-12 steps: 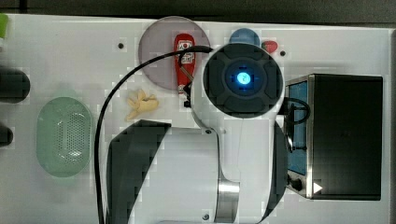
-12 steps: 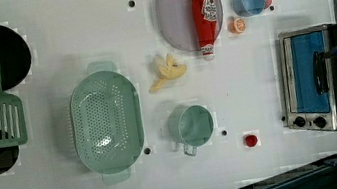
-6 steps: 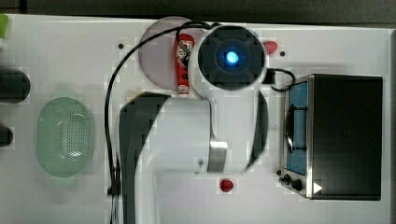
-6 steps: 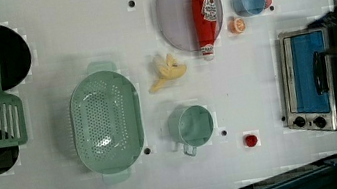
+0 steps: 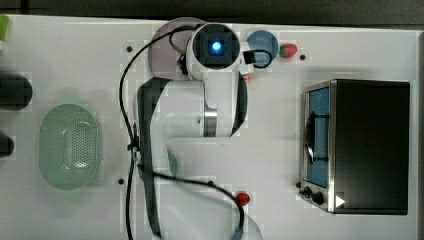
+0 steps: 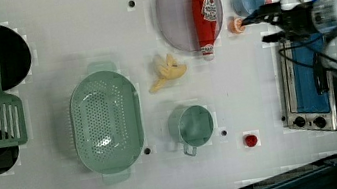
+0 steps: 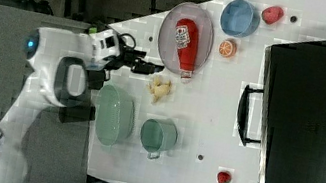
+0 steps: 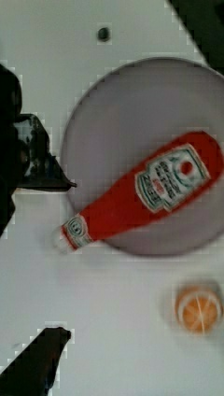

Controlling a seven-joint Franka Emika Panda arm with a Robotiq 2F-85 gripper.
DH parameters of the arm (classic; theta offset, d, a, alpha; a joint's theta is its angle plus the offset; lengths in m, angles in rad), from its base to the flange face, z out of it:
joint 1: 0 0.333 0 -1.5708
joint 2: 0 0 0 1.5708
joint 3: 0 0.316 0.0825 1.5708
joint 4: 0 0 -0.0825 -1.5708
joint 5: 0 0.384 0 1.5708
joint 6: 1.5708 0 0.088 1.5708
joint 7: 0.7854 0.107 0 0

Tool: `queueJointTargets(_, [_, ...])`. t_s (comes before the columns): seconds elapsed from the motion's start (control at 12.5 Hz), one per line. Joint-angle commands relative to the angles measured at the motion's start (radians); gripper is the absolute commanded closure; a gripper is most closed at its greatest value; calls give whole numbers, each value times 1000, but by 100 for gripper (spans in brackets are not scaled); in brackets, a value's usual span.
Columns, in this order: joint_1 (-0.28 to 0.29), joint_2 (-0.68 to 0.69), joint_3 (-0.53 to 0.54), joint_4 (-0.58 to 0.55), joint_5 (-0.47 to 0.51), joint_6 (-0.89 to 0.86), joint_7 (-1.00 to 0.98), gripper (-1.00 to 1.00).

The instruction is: Pick ketchup from plate and place it on table.

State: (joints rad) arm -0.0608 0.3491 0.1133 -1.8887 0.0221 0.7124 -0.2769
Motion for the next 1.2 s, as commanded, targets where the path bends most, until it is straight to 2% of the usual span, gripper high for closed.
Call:
queueJointTargets(0.08, [14, 55, -1, 24, -1, 121, -260, -100])
queueJointTargets(0.24, [18, 138, -1, 65, -7, 164, -331, -100])
queueJointTargets(0.64, [24, 305, -3, 184, -29, 167, -339, -100])
queueJointTargets(0.88, [24, 351, -7, 194, -114, 184, -339, -100])
queueJointTargets(1.2, [27, 388, -5, 194, -115, 267, -339, -100])
